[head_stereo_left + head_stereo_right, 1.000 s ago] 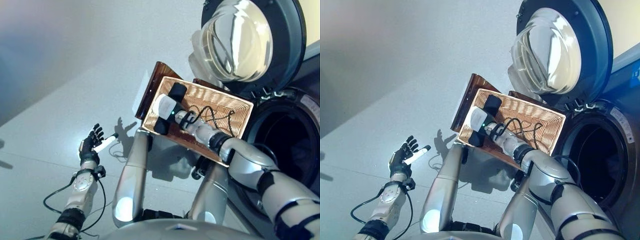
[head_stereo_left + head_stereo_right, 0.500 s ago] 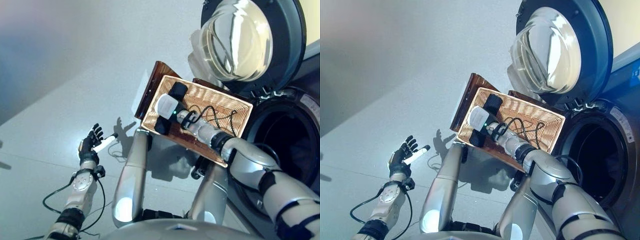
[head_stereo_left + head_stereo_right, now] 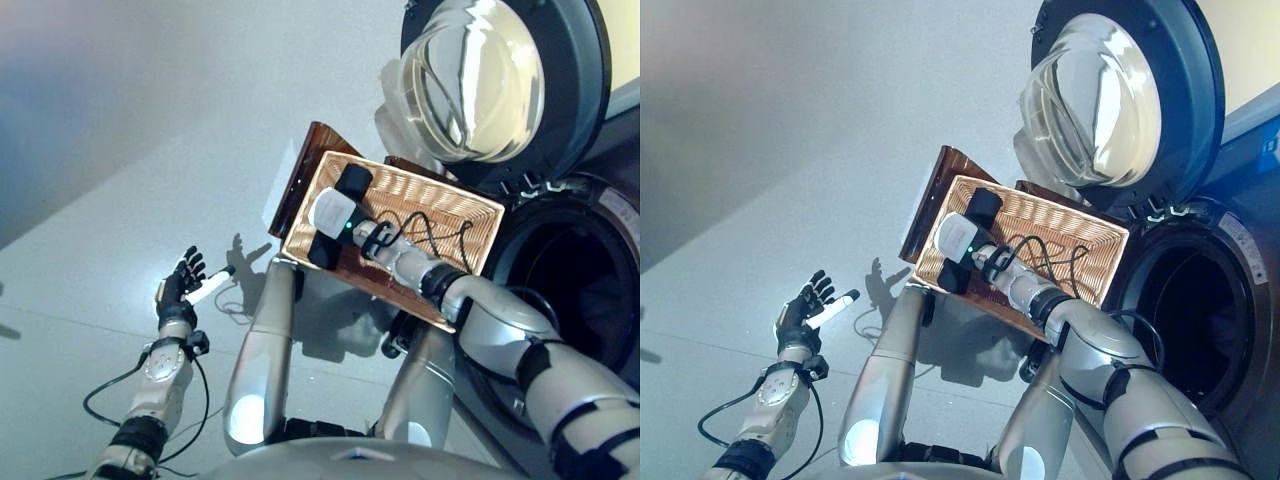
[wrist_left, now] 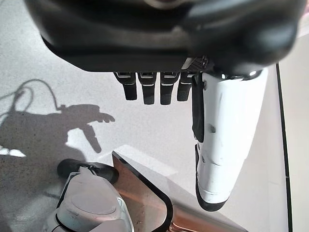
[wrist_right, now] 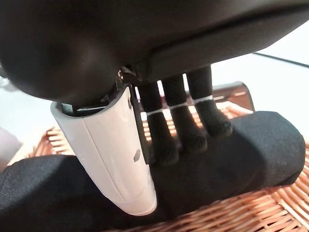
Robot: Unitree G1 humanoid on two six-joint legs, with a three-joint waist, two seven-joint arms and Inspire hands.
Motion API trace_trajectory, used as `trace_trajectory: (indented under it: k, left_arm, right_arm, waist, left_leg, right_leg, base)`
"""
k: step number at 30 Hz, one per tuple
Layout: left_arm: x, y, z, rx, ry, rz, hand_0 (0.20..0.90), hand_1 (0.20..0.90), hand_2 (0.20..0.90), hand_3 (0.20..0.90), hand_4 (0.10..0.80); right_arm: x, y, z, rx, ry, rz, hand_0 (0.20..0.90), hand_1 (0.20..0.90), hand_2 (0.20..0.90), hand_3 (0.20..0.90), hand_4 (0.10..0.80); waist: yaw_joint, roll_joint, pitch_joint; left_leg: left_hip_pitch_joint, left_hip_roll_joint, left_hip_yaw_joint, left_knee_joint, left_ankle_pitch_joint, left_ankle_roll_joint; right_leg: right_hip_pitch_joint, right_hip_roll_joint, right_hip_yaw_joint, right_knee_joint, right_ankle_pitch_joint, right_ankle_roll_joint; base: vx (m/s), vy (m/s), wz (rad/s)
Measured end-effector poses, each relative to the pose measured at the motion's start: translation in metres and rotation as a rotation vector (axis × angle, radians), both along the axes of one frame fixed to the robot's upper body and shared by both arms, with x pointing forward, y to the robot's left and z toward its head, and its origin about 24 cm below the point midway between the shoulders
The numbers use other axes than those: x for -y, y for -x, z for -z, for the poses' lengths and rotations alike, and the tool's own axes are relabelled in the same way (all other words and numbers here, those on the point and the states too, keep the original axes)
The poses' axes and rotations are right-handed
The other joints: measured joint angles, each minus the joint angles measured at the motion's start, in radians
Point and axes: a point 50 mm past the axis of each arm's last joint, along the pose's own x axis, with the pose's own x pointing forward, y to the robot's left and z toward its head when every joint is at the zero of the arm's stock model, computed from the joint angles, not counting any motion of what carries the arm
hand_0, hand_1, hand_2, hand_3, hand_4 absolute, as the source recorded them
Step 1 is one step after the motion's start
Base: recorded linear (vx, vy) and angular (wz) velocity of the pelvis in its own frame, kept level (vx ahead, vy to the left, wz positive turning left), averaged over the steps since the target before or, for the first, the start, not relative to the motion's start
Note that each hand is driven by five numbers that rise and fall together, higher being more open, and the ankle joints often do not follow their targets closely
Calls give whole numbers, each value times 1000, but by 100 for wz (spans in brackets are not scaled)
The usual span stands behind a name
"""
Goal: Pick up the clothes and place them into the washing machine
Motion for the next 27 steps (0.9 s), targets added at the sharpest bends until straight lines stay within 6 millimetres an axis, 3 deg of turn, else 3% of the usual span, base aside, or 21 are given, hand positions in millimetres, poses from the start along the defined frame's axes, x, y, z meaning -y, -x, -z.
trace_trajectory:
  k: [11, 27]
  left_arm:
    - [-1, 0, 1, -8, -4, -2, 900, 900, 900, 900, 800]
    - [1, -2, 1, -6, 3, 20, 900, 900, 900, 900, 800]
  right_arm:
    - [5, -1, -2, -2, -15, 15, 200, 200, 200, 200, 300]
    - [14, 1, 1, -14, -17, 26, 200, 200, 200, 200, 300]
  waist:
    - [-16, -2, 2]
    - [-28, -2, 2]
  left_leg:
    - [61, 6, 17, -90, 0, -1]
    - [177, 33, 42, -149, 27, -4]
  right_leg:
    - [16, 9, 13, -42, 10, -12]
    - [121, 22, -1, -134, 38, 5]
  base:
    - [4, -10, -4]
    - [13, -10, -9]
